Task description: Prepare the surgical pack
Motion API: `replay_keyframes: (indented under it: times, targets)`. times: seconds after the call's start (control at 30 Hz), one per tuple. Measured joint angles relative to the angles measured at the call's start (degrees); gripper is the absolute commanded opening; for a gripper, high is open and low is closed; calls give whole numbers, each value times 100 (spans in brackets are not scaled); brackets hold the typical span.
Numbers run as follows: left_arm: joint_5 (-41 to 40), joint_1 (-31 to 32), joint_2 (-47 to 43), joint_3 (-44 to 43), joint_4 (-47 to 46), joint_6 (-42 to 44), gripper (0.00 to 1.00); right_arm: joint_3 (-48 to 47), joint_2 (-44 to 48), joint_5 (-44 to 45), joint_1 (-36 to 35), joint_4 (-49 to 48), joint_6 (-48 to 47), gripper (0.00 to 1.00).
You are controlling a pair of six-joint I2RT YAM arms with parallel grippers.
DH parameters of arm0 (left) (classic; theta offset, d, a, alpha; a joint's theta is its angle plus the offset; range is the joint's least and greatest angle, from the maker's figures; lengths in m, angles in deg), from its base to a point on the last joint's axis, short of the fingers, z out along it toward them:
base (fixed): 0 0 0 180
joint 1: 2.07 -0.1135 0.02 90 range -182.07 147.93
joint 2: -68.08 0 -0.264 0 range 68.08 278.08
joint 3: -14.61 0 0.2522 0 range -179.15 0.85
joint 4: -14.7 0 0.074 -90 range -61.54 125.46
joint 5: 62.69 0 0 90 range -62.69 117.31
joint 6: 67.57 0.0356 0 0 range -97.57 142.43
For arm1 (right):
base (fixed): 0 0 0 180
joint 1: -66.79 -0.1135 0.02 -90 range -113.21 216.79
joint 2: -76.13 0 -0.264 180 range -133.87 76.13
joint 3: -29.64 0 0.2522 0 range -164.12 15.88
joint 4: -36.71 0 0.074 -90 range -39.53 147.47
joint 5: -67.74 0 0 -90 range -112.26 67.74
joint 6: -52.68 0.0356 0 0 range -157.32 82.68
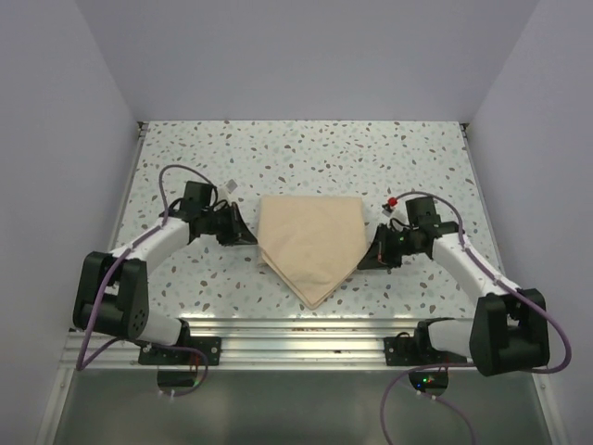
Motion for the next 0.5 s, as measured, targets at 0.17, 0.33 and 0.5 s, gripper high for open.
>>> replay_keyframes:
  times: [0.17,0.33,0.5]
  targets:
    - [-195,0,-400,-214,286,61,15,-968,-225,540,35,404,-90,0]
    - [-612,0,-409,-588,507,61,6,-1488,-459,1768,313,713,-85,1]
    - [-1078,0,-402,-944,767,223,14,-1572,-1016,2120,492,767,-61,3]
